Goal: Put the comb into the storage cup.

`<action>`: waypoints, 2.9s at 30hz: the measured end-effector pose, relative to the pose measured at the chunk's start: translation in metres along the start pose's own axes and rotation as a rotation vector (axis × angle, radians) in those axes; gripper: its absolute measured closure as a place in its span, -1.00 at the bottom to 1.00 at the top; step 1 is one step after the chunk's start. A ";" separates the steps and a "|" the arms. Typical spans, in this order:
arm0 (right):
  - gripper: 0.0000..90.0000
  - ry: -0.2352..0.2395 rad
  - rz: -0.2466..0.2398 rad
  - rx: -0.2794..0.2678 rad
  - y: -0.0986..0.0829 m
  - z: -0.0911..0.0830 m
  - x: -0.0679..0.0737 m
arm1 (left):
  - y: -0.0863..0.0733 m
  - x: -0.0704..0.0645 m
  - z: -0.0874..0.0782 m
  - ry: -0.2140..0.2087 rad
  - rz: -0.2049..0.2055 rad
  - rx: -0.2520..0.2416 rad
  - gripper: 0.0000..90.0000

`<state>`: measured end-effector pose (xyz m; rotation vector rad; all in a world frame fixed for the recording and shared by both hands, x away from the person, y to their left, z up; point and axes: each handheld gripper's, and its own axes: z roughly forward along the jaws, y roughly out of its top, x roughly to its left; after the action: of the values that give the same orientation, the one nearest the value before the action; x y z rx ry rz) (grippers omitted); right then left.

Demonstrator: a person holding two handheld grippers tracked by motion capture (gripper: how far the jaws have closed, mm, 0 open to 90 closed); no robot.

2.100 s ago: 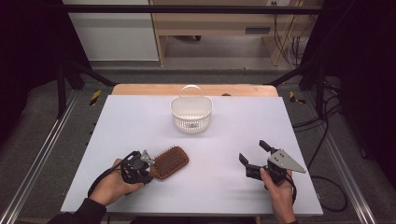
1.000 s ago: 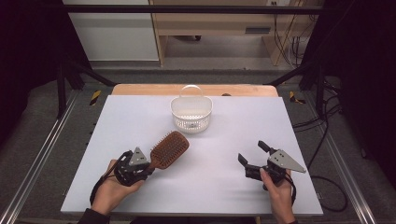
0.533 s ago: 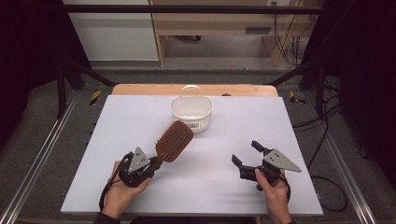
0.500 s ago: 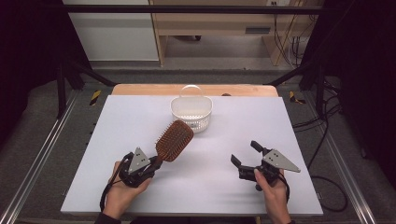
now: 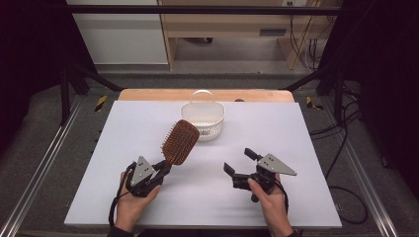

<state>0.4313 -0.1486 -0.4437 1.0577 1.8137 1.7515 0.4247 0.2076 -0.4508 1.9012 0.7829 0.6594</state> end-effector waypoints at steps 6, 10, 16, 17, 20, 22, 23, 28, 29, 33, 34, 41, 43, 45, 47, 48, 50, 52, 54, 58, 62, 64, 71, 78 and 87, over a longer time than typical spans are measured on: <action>-0.90 0.091 0.078 0.000 0.005 0.020 0.021 | 0.000 -0.006 -0.003 -0.006 0.010 -0.026 0.61; -0.87 0.130 0.111 0.008 0.012 0.033 0.035 | -0.001 -0.014 -0.001 -0.023 0.019 -0.035 0.61; -0.81 0.182 0.129 0.025 0.024 0.049 0.052 | 0.002 -0.021 -0.003 -0.024 0.048 -0.051 0.61; -0.80 0.188 0.129 0.027 0.025 0.052 0.054 | 0.002 -0.022 -0.003 -0.022 0.049 -0.056 0.61; -0.76 0.204 0.140 0.026 0.031 0.058 0.059 | 0.002 -0.023 -0.004 -0.024 0.053 -0.069 0.61; -0.73 0.214 0.152 0.029 0.034 0.062 0.061 | 0.002 -0.024 -0.004 -0.025 0.057 -0.070 0.61; -0.72 0.217 0.156 0.028 0.035 0.064 0.062 | 0.002 -0.024 -0.004 -0.023 0.059 -0.070 0.61; -0.63 0.219 0.170 0.048 0.040 0.073 0.066 | 0.002 -0.027 -0.004 -0.026 0.069 -0.074 0.61; -0.62 0.215 0.172 0.051 0.041 0.074 0.067 | 0.002 -0.028 -0.004 -0.028 0.071 -0.076 0.61; -0.54 0.225 0.180 0.048 0.045 0.077 0.068 | 0.003 -0.030 -0.004 -0.032 0.076 -0.085 0.61; -0.52 0.226 0.183 0.047 0.046 0.078 0.068 | 0.003 -0.031 -0.004 -0.031 0.082 -0.084 0.61; -0.35 0.228 0.220 0.042 0.051 0.078 0.064 | 0.002 -0.031 -0.004 -0.031 0.086 -0.086 0.61; -0.30 0.230 0.226 0.045 0.051 0.078 0.064 | 0.002 -0.031 -0.004 -0.029 0.083 -0.090 0.61; -0.26 0.237 0.239 0.043 0.051 0.078 0.063 | 0.001 -0.030 -0.004 -0.029 0.081 -0.092 0.61; -0.22 0.234 0.249 0.043 0.050 0.079 0.064 | 0.001 -0.029 -0.004 -0.028 0.079 -0.095 0.61; -0.20 0.235 0.254 0.044 0.050 0.080 0.064 | 0.000 -0.029 -0.004 -0.026 0.079 -0.095 0.61; -0.17 0.235 0.258 0.045 0.050 0.081 0.064 | 0.000 -0.029 -0.004 -0.025 0.079 -0.099 0.61; -0.11 0.236 0.267 0.040 0.050 0.081 0.064 | 0.000 -0.029 -0.005 -0.024 0.077 -0.104 0.61; -0.08 0.245 0.285 0.033 0.050 0.081 0.064 | 0.000 -0.028 -0.006 -0.024 0.076 -0.109 0.61; 0.00 0.248 0.298 0.024 0.051 0.081 0.065 | 0.000 -0.027 -0.006 -0.025 0.069 -0.118 0.61; 0.08 0.250 0.290 0.023 0.053 0.080 0.068 | -0.001 -0.027 -0.005 -0.029 0.061 -0.121 0.61; 0.11 0.252 0.285 0.017 0.054 0.080 0.070 | -0.001 -0.026 -0.006 -0.031 0.054 -0.127 0.61; 0.15 0.232 0.280 0.008 0.056 0.082 0.074 | -0.001 -0.024 -0.004 -0.037 0.036 -0.131 0.60; 0.15 0.221 0.270 0.028 0.058 0.086 0.079 | -0.005 -0.021 -0.003 -0.051 0.001 -0.135 0.60; 0.16 0.220 0.269 0.028 0.061 0.087 0.080 | -0.005 -0.020 -0.004 -0.044 -0.010 -0.154 0.59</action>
<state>0.4596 -0.0362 -0.3796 1.2089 1.9007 2.0771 0.4079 0.1967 -0.4556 1.7649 0.6930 0.6512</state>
